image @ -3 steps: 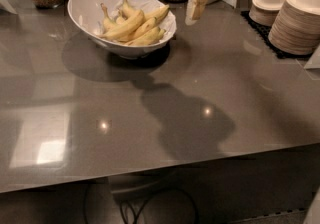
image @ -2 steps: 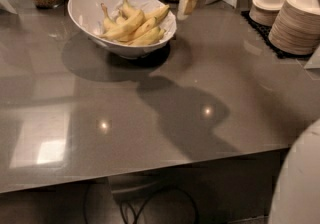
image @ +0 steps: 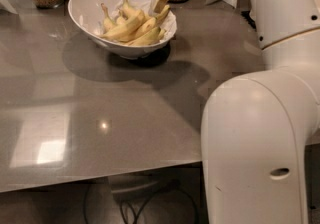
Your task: Pick banana from white bowl
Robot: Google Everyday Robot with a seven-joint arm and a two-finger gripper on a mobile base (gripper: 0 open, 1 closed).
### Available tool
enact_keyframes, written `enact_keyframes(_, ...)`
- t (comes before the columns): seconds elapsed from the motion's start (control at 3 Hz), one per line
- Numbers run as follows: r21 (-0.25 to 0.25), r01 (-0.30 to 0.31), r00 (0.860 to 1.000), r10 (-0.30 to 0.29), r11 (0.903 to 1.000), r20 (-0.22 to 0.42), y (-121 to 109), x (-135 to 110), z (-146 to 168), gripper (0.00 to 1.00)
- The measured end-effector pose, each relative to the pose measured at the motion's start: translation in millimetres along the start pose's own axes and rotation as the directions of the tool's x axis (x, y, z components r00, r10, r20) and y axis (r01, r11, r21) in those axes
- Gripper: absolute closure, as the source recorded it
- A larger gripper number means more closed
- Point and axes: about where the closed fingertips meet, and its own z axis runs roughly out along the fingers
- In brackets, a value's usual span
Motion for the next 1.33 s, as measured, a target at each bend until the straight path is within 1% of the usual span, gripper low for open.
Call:
enact_keyframes(0.33,-0.045,-0.072,0.995,0.075,0.9963,0.066,1.1,6.9,31.1,0.16)
enact_keyframes(0.67,-0.065,-0.111,0.988,0.117,0.9917,0.099,0.1,10.0,47.4,0.16)
enact_keyframes(1.0,-0.111,-0.170,0.978,0.181,0.9792,0.103,7.8,16.0,60.8,0.27)
enact_keyframes(1.33,-0.148,-0.204,0.973,0.217,0.9678,0.079,13.5,19.6,69.3,0.30)
